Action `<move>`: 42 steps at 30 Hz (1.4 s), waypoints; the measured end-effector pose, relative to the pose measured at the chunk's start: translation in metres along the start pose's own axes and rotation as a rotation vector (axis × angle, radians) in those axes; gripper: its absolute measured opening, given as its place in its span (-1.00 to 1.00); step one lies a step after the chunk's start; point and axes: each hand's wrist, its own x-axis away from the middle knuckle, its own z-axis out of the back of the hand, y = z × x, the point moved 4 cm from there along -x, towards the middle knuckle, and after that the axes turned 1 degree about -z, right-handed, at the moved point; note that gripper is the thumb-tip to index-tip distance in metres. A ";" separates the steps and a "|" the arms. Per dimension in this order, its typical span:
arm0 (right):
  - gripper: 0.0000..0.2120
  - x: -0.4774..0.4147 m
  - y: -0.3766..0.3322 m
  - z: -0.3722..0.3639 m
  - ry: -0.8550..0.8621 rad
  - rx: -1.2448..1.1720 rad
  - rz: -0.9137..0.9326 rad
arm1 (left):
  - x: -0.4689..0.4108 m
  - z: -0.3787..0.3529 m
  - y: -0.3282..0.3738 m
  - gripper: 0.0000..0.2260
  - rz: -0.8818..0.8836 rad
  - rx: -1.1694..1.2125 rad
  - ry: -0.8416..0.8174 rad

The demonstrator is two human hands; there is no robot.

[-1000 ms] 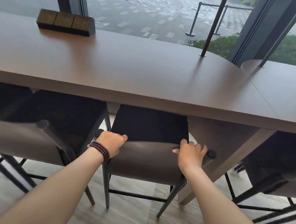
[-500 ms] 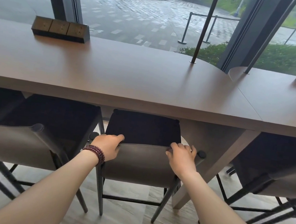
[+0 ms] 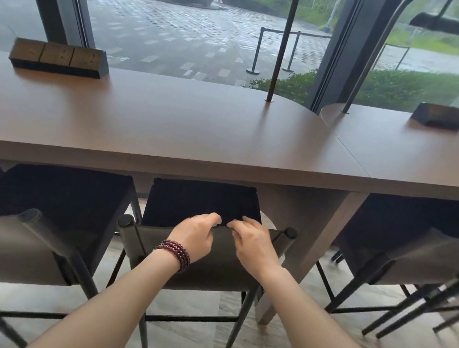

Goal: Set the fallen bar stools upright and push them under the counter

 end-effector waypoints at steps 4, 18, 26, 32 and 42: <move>-0.70 0.011 0.010 0.022 0.063 -0.110 -0.073 | -0.011 -0.005 0.030 -0.75 -0.075 0.082 0.025; -0.78 0.143 0.129 0.154 0.396 -0.319 -0.380 | -0.026 -0.087 0.245 -0.81 -0.304 0.363 -0.045; -0.73 0.264 0.237 0.231 0.455 -0.326 -0.543 | -0.012 -0.164 0.386 -0.81 -0.237 0.529 -0.075; -0.70 0.310 0.299 0.263 0.452 -0.337 -0.596 | -0.018 -0.210 0.448 -0.81 -0.068 0.639 -0.134; -0.61 0.275 0.404 0.295 0.378 -0.410 -0.658 | -0.104 -0.296 0.501 -0.67 0.418 1.162 -0.308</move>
